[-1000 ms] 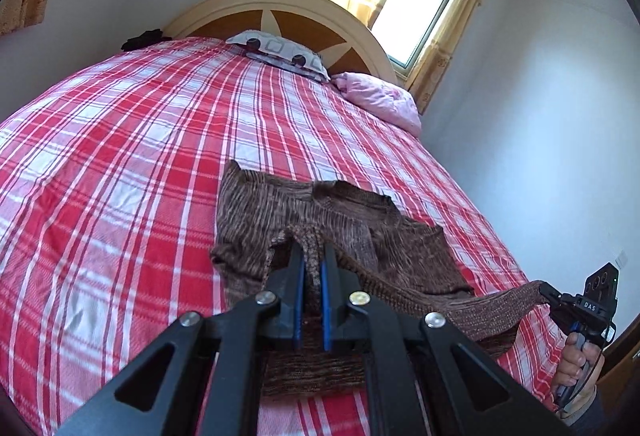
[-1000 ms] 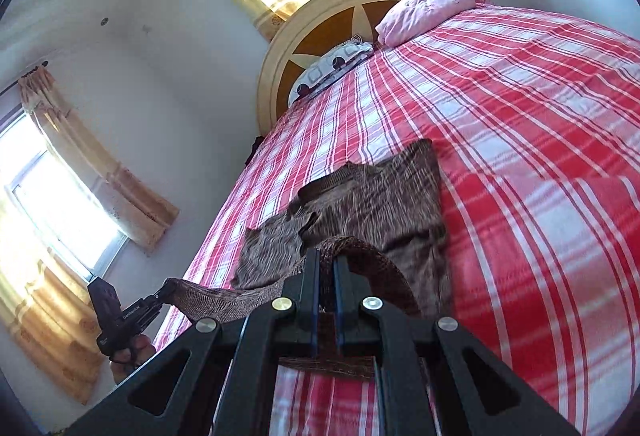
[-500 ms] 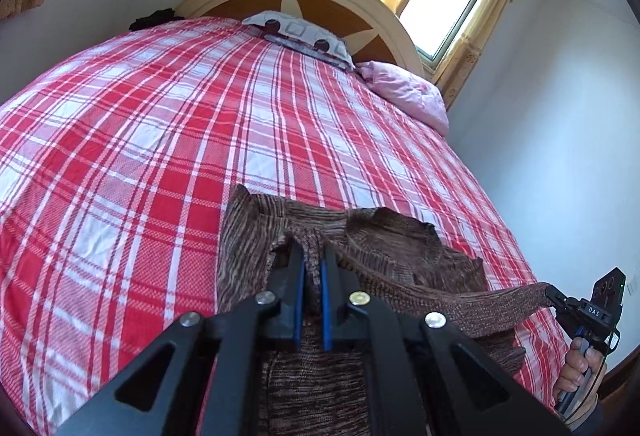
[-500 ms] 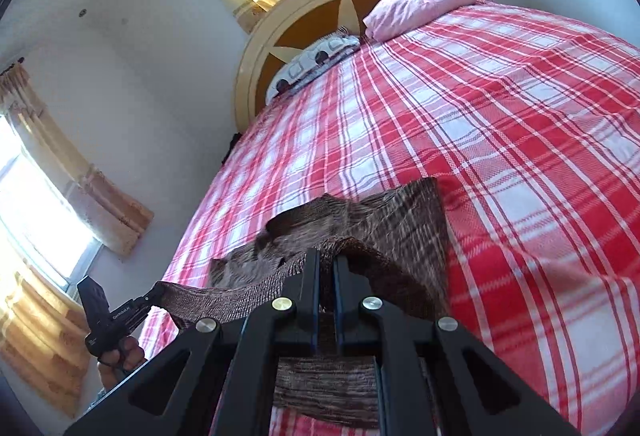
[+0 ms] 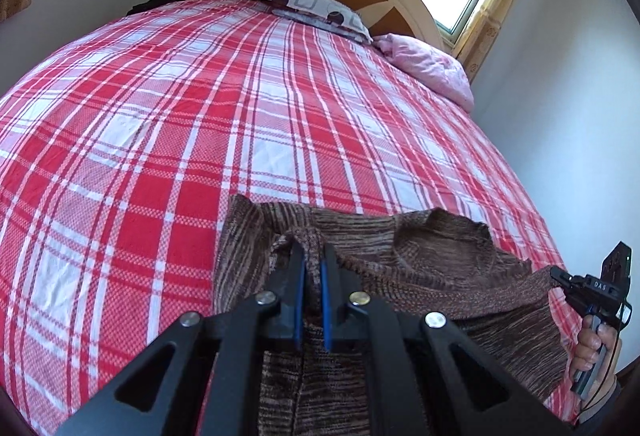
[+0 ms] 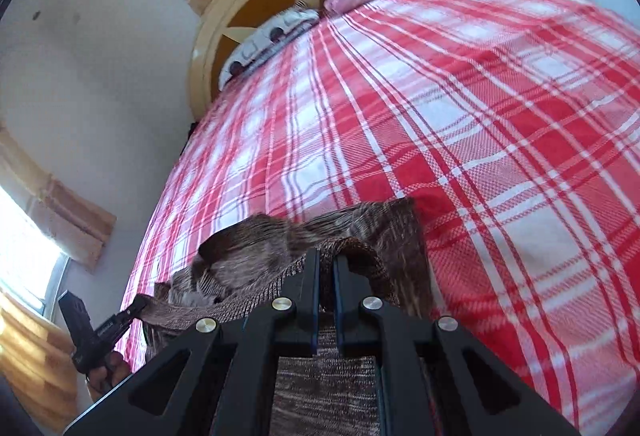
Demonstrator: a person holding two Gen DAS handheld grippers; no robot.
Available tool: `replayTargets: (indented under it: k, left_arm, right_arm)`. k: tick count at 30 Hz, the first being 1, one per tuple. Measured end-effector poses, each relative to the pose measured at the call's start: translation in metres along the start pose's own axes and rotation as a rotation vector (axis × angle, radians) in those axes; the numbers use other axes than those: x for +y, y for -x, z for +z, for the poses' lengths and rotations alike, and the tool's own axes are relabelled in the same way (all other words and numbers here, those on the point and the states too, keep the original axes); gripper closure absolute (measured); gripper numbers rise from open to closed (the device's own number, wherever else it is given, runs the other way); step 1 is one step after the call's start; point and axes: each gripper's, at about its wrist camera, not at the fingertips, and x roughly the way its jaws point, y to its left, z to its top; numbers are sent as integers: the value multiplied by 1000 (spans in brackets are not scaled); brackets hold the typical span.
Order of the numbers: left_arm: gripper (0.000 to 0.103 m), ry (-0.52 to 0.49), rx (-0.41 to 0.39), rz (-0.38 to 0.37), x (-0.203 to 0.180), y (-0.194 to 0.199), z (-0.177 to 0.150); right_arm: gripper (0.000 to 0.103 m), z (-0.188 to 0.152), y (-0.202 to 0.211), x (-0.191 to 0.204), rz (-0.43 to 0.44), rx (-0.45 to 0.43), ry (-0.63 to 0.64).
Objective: Fold small clothes
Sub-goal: 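Lift the hem with both grippers and fold it toward the collar, then open both grippers and lift them off the folded sweater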
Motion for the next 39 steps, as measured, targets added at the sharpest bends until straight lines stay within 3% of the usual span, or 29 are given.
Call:
replayTargets:
  k: [4, 6, 8, 9, 11, 13, 14, 17, 20, 22, 24, 26, 31, 35, 39]
  left_arm:
    - [90, 3, -8, 45, 3, -7, 5]
    - [87, 9, -34, 89, 5, -2, 9]
    - [73, 38, -60, 114, 11, 7, 13]
    - [65, 52, -71, 117, 12, 14, 13]
    - [58, 21, -88, 93, 9, 29, 8]
    - [42, -81, -75, 107, -5, 40, -6]
    - [40, -132, -56, 100, -13, 43, -14]
    - [34, -305, 40, 95, -40, 37, -43]
    - [33, -491, 124, 184, -68, 12, -66]
    - [33, -525, 141, 253, -74, -3, -65]
    - [33, -508, 95, 300, -71, -9, -52]
    - [32, -478, 31, 406, -61, -17, -31]
    - [31, -215, -5, 504, -8, -26, 18]
    - [31, -128, -11, 498, 11, -17, 13]
    - [31, -174, 13, 441, 0, 3, -19]
  right_arm:
    - [97, 14, -25, -3, -30, 21, 1]
    - [90, 21, -34, -7, -67, 19, -18]
    - [51, 25, -32, -10, -113, -18, -26]
    - [46, 25, -29, -10, -121, -35, -25]
    - [46, 21, -21, -7, -104, -39, -20]
    - [46, 10, -11, 5, -42, -26, 19]
    - [46, 3, -8, 14, -18, -8, 53]
    - [46, -22, -12, 44, 79, 120, 166]
    - [46, -44, -45, 72, 133, 323, 229]
    - [46, -51, -66, 83, 103, 377, 271]
    - [46, -47, -78, 90, 60, 348, 295]
    - [46, -33, -82, 93, 58, 259, 288]
    - [45, -8, -81, 82, -9, 134, 210]
    - [45, -14, -67, 75, -73, 98, 245]
    - [45, -34, -44, 67, -100, 108, 285]
